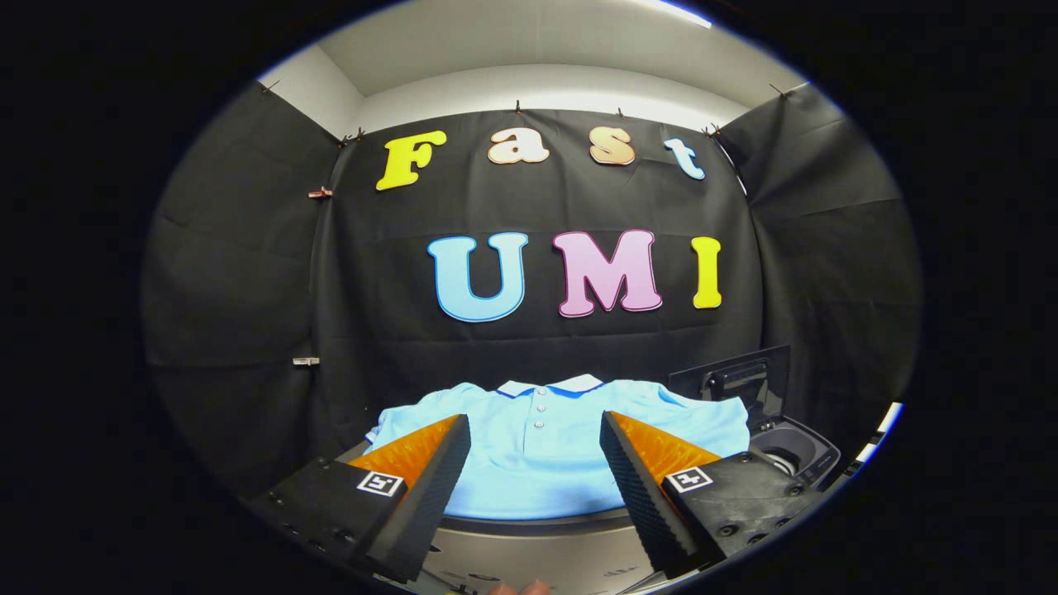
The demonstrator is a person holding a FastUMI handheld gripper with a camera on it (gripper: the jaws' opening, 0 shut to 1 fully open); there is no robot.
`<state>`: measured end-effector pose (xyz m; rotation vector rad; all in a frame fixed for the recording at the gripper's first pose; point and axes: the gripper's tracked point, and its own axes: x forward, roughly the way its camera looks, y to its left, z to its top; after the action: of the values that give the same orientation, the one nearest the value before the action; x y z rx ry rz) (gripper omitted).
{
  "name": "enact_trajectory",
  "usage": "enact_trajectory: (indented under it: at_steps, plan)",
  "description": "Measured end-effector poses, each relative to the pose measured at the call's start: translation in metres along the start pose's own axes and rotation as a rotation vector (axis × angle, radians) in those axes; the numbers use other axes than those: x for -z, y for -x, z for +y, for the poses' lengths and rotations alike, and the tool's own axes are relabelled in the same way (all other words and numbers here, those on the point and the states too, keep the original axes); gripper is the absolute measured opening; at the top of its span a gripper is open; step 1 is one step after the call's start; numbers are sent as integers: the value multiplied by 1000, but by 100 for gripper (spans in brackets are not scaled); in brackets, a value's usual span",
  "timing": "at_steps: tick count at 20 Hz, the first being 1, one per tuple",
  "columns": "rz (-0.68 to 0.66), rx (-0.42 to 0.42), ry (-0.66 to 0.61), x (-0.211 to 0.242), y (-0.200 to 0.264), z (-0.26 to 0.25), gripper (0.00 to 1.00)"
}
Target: Put the clothes into the washing machine and then close the washing machine lid.
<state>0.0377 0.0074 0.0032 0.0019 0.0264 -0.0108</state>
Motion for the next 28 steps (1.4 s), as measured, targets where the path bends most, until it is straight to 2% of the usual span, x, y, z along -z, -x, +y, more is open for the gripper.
enact_trajectory:
  at_steps: [4,11,14,23,28]
  plan:
    - [33,13,-9,-2,-26,-4,99]
    - [192,11,41,10,-84,-2,99]
    - [255,26,21,15,-107,-4,99]
    - [560,54,-4,60,-160,-12,100]
    - [751,65,-19,84,-167,-13,100]
